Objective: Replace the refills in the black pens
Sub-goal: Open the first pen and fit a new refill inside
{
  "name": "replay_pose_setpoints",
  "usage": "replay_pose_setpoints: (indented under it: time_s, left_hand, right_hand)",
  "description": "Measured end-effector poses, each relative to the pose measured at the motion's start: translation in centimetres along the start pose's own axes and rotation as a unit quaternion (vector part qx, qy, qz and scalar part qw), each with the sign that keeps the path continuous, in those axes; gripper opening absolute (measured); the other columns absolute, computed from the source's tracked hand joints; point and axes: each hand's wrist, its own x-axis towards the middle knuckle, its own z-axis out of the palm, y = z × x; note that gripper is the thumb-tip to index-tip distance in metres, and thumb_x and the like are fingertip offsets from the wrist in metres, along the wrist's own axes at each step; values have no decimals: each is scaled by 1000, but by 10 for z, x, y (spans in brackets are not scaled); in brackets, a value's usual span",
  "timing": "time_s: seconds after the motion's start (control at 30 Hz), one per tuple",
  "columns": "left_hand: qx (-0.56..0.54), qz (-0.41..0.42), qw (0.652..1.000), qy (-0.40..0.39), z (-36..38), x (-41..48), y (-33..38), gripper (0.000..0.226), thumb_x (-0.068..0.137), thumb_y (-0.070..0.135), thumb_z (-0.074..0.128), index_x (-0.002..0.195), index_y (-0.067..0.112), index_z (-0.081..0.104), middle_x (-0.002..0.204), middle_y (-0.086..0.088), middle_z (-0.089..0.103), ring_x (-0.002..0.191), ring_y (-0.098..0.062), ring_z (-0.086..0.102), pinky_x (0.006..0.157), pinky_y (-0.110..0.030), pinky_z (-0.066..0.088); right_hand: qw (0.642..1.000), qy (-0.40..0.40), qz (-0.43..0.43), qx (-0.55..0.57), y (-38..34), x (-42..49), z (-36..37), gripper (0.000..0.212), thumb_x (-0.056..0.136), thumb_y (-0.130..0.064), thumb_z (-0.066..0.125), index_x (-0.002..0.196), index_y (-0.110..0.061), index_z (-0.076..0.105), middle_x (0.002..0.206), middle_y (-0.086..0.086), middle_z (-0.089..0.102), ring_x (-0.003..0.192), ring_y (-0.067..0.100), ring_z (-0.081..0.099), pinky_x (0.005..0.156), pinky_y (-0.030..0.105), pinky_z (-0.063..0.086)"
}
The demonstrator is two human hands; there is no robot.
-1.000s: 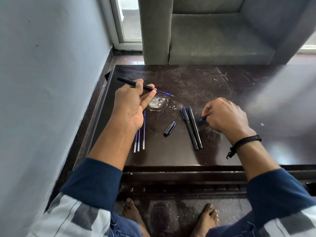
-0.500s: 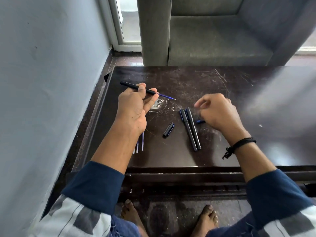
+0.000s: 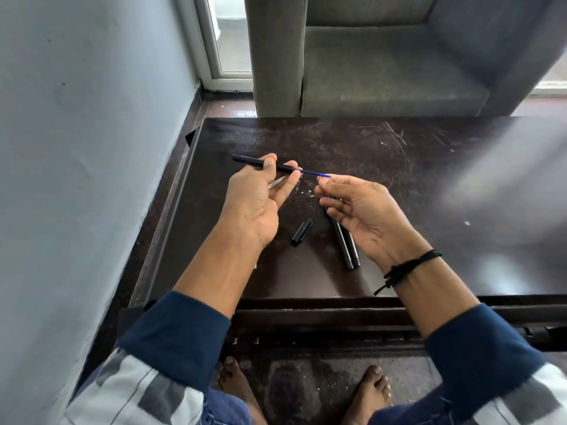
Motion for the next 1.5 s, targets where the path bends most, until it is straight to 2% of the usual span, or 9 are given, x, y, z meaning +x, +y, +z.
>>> replay_pose_setpoints:
  time_s: [0.2,0.33,0.53,0.7,0.87,1.07,1.17,1.37,1.5]
  left_hand:
    - [-1,-4,1000,4,-1,0,1,15,102,3,49,113,-3,58,126,-27,62,107,-31,70,75,-34,63]
    - [0,-9,1000,-1,-1,0,-1,13,102,2,49,111,-3,58,128,-29,60,109,-33,69,74,-34,63]
    - [-7,-13,1000,-6,-3,4,4,10,102,3,51,107,-1,58,128,-31,60,108,-36,69,68,-32,63]
    - [-30,-1,1000,5,-4,4,6,8,101,2,51,105,0,58,113,-26,65,102,-32,71,71,-33,63]
    - [-16,-7,1000,7,1,0,-4,9,102,2,51,107,-2,58,130,-29,58,106,-34,70,75,-34,63]
    - [-36,-12,999,0,-4,5,6,7,101,2,51,105,0,57,110,-26,66,94,-32,73,76,-35,63]
    - [-44,-5,999,-2,-8,7,11,6,101,2,52,102,0,58,103,-23,64,89,-30,72,76,-34,63]
    - [-33,-2,999,-8,-8,8,10,6,101,2,52,103,0,57,106,-24,63,95,-33,70,72,-33,63]
    - [-23,0,1000,-12,-8,8,10,6,101,3,52,103,0,57,106,-24,63,96,-32,71,76,-34,63]
  right_hand:
    - [999,-17,9,37,0,-2,0,14,88,-10,74,101,-16,77,89,1,78,71,7,67,70,18,52]
    - [997,-31,7,65,1,-2,0,18,88,-12,75,106,-15,76,94,2,79,72,6,68,70,18,54]
    - [994,9,7,111,-4,-1,-4,6,91,-15,73,96,-15,77,86,0,77,70,8,68,70,18,55]
    - [991,15,7,133,-7,1,-6,7,90,-13,73,96,-16,76,83,-1,77,68,8,69,70,17,55]
    - [988,-15,17,153,-2,-2,-1,12,91,-6,71,98,-14,76,84,-1,76,72,7,69,70,15,56]
    - [985,59,-53,151,-19,1,-15,9,93,-10,69,100,-10,74,94,6,78,82,14,75,71,20,58]
    - [982,105,-117,107,-38,1,-32,8,93,-9,66,97,-9,72,95,10,80,88,21,78,71,23,58]
    - [953,153,-156,-210,-47,10,-62,7,87,-13,77,84,-7,75,60,-1,70,50,7,62,52,18,52]
    - [885,119,-87,-442,-34,21,-68,10,70,-30,87,73,-25,79,60,1,73,67,23,73,76,43,63]
